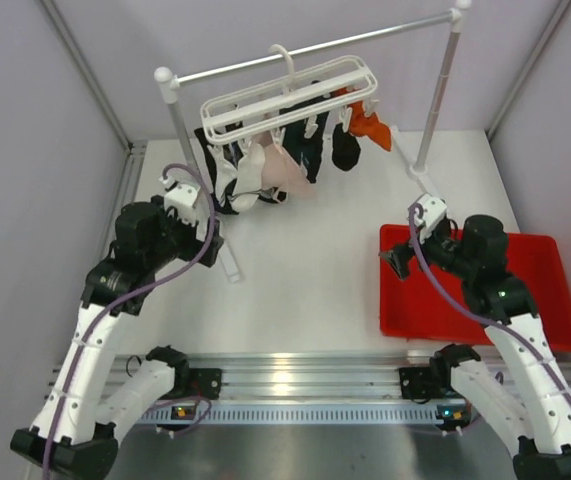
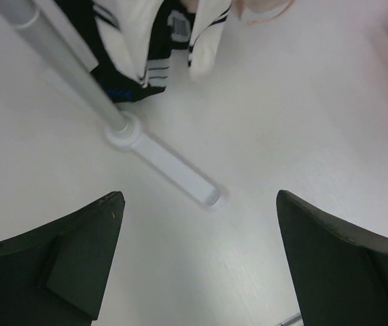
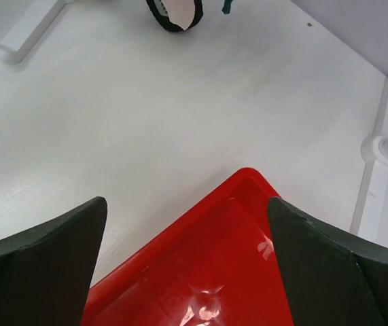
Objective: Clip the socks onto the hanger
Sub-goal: Reset both arms
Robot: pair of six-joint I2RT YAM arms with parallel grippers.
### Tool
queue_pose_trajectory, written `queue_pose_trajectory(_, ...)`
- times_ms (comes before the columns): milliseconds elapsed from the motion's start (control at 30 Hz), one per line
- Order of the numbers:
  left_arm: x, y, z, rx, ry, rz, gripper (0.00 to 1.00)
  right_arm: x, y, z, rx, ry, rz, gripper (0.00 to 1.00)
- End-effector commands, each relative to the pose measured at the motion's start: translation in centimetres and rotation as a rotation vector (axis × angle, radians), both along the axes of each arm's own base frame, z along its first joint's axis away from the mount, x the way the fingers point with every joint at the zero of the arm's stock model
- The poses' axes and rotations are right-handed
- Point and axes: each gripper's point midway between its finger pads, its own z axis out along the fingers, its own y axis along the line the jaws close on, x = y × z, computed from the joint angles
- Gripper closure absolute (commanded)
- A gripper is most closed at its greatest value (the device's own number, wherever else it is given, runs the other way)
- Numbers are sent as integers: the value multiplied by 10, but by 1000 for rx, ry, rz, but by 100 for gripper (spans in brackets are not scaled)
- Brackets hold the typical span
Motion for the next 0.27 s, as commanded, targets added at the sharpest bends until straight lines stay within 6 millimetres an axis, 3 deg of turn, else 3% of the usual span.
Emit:
queue_pose_trajectory(0,-12,36,-6,49,-19,155,2,-9,-8,-1,39,20,-61,0)
queue_pose_trajectory(100,-23,47,-8,66,-48,175,2,-14,-8,-3,50,21,-53,0)
queue_pose_trajectory(233,-29,51,7,25,-89,199,2,-15,-9,6,74,-3,-66,0)
